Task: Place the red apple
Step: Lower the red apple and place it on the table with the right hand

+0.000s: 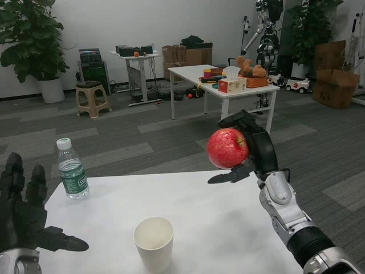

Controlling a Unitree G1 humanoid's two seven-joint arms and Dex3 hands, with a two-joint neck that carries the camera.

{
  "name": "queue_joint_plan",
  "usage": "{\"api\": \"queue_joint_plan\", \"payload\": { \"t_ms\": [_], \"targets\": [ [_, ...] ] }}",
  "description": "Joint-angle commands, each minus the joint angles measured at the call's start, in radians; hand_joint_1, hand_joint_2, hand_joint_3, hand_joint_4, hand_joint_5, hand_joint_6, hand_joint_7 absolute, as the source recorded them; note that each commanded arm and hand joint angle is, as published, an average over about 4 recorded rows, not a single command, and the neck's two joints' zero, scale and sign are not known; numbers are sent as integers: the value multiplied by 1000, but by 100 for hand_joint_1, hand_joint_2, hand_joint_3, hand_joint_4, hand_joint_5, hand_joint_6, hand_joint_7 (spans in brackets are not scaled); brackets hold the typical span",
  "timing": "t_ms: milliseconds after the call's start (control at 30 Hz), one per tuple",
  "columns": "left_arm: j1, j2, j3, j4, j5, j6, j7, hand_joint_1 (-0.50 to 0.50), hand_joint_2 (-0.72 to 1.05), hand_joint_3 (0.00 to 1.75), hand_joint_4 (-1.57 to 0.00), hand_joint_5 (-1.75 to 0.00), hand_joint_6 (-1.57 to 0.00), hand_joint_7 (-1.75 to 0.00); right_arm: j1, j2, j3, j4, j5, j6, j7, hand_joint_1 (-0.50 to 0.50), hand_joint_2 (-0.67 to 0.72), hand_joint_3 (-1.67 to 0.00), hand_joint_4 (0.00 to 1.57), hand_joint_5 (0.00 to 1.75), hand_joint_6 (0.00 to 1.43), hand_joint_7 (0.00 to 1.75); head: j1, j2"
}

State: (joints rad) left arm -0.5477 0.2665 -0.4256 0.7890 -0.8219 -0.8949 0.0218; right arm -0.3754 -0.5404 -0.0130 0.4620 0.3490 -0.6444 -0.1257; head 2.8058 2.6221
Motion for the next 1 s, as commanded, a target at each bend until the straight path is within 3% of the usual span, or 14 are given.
{"api": "queue_joint_plan", "payload": {
  "t_ms": [33,600,867,1000],
  "targets": [
    [-21,0,0,4,-8,-1,-2,-43,-55,7,-20,-10,0,0,15,-10,-5,-14,7,-3,-8,-17,-41,-32,46,162,43,152,-2,-3],
    [-30,0,-2,9,-13,-2,-2,-43,-55,4,-19,-10,0,0,110,5,-61,-24,5,-3,-8,-17,-41,-32,43,165,40,154,-17,-20],
    [-33,0,-7,20,-15,-1,-2,-43,-55,9,-19,-10,0,0,186,8,-61,-12,3,-1,-8,-17,-41,-32,43,165,40,154,-31,-34],
    [-38,0,-14,29,-18,-2,-2,-43,-55,2,-19,-10,0,0,212,8,-41,23,1,-1,-7,-17,-43,-32,41,165,39,148,-41,-38]
  ]
}}
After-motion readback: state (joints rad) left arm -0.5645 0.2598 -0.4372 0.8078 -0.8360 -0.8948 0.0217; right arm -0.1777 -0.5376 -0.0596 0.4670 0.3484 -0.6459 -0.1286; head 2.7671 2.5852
